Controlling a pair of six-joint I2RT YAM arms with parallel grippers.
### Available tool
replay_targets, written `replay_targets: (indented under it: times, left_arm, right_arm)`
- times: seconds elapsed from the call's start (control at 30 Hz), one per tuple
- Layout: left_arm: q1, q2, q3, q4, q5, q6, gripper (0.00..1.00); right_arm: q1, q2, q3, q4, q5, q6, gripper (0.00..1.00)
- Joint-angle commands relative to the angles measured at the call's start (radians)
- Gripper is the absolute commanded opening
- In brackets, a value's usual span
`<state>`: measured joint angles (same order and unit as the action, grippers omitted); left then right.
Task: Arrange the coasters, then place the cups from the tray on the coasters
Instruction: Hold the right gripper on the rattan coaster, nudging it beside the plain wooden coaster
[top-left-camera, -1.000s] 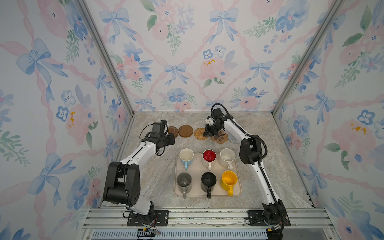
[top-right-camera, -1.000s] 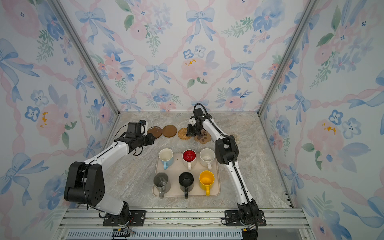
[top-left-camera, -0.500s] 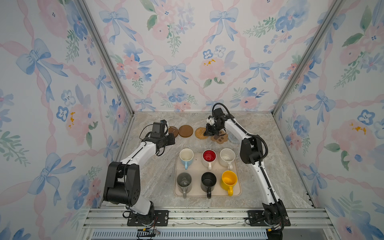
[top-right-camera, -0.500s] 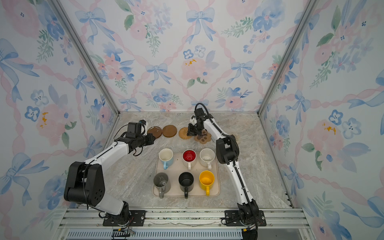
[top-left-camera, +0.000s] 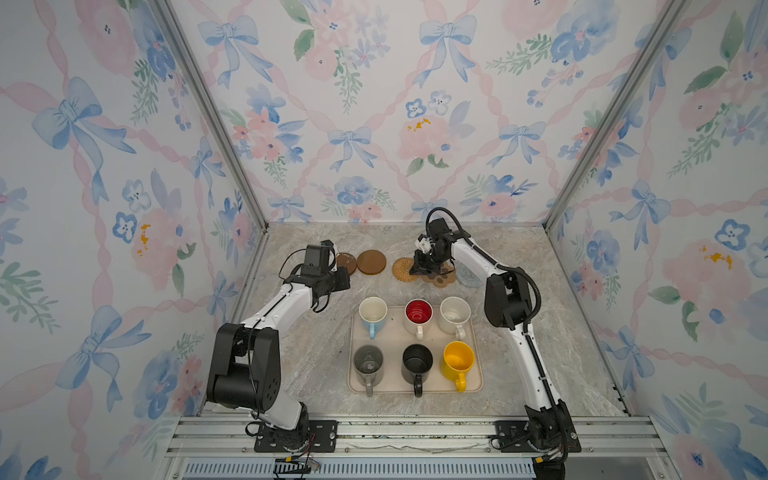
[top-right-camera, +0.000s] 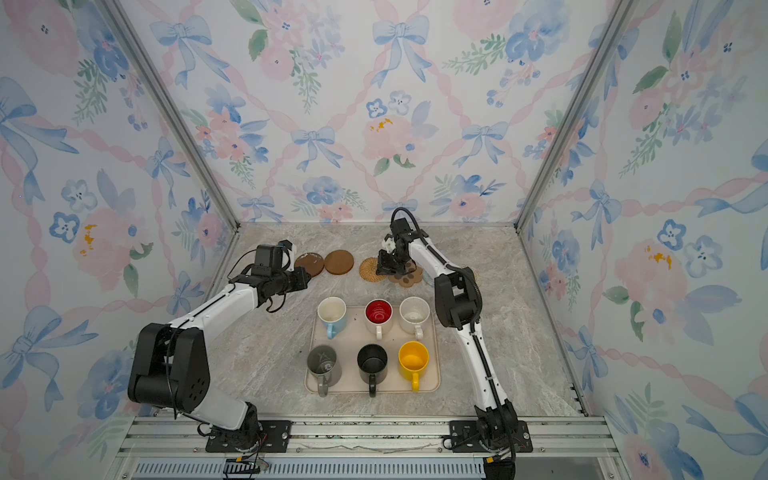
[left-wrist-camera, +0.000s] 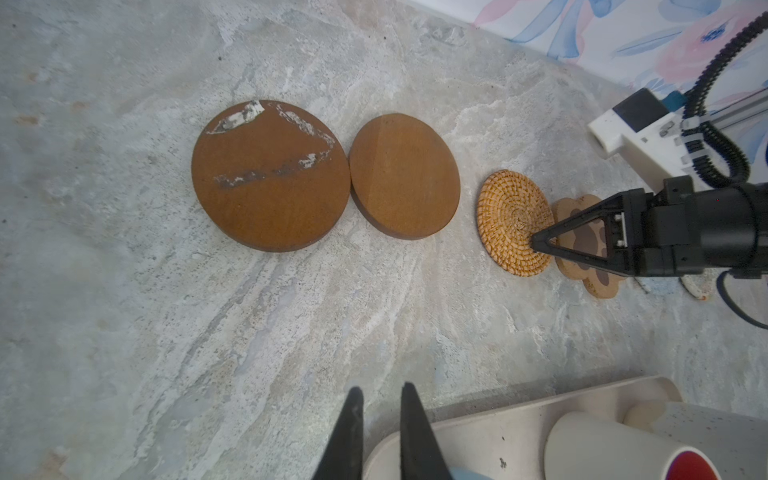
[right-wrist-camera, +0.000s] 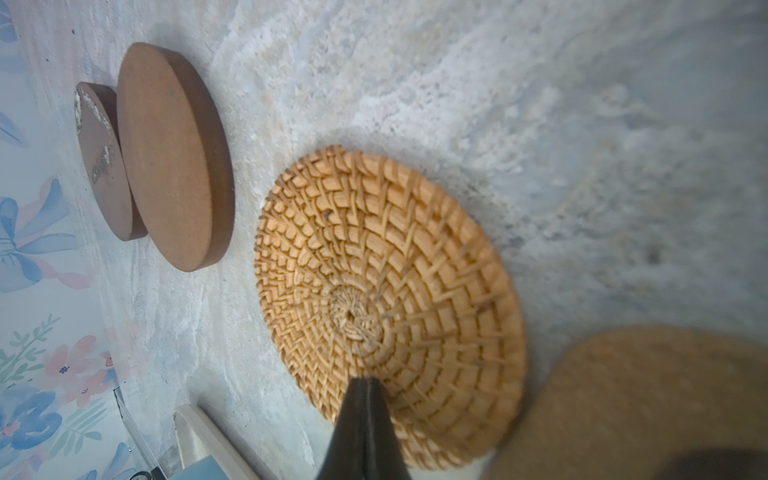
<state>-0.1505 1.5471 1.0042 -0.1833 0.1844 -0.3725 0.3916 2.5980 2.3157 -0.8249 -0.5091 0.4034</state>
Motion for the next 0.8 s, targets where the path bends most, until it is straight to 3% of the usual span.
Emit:
replay_targets:
  times: [0.0, 0.47, 0.77]
  left_arm:
    - [0.003, -0.036, -0.018, 0.007, 0.008, -0.017, 0.15]
    - [0.002, -0.054, 0.001, 0.007, 0.017, -0.022, 0.15]
    - [0.002, -0.059, 0.039, 0.006, 0.014, -0.013, 0.16]
  right_arm:
    - [-0.008, -0.007, -0.036, -0.056, 0.053, -0.017, 0.00]
    - [-0.007, -0.106, -0.072, 0.128, 0.026, 0.057, 0.00]
    - [-0.007, -0.157, -0.076, 0.154, 0.003, 0.074, 0.00]
